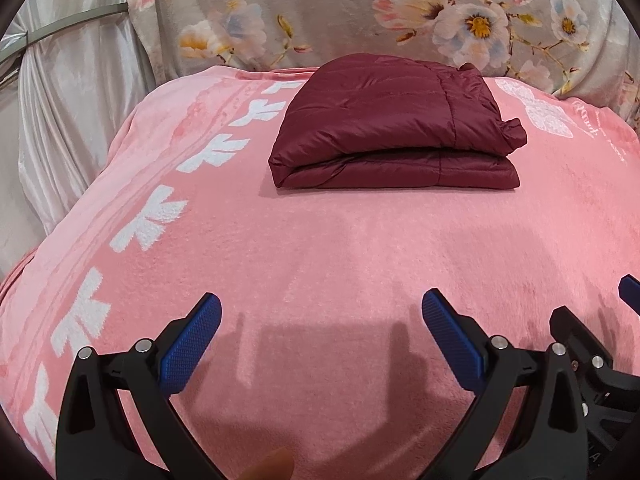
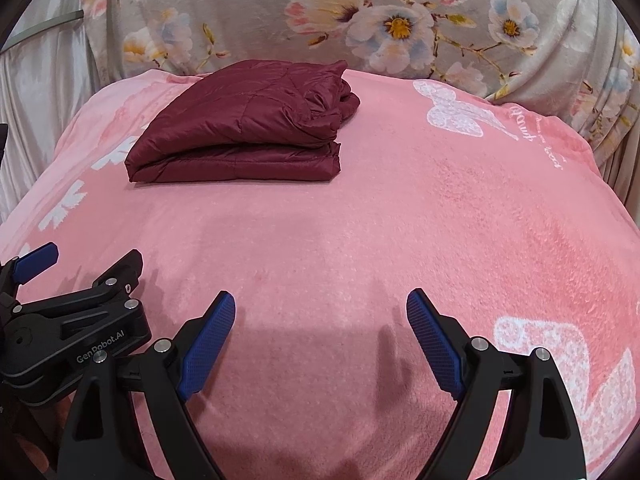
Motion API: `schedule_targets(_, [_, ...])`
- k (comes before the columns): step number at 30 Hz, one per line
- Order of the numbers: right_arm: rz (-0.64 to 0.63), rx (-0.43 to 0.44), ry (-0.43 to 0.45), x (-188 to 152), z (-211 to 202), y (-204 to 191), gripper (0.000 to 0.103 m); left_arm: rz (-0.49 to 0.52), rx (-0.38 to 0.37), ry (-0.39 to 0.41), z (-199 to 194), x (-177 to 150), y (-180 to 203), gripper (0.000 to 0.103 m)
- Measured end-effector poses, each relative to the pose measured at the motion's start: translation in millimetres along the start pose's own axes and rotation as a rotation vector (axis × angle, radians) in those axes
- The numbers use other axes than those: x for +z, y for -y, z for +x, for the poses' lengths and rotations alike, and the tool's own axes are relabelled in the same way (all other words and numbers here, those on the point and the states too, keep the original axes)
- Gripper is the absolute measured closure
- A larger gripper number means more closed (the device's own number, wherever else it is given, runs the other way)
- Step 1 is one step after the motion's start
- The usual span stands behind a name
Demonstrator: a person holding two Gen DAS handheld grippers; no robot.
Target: Fold large clothes
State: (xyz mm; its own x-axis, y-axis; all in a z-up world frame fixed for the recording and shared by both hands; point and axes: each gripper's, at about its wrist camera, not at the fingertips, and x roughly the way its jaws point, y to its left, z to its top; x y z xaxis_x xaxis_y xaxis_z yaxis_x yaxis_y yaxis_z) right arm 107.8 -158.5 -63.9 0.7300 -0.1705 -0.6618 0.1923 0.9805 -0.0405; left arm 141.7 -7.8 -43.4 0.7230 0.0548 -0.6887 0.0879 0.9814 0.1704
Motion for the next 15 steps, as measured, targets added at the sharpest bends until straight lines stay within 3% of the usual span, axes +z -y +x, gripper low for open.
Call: schedule_targets(15, [-0.003, -0.005, 0.001, -0.2, -0.6, 0.4, 0.017, 0.005, -0.001, 0.000, 0.2, 0.0, 2.1, 0.005])
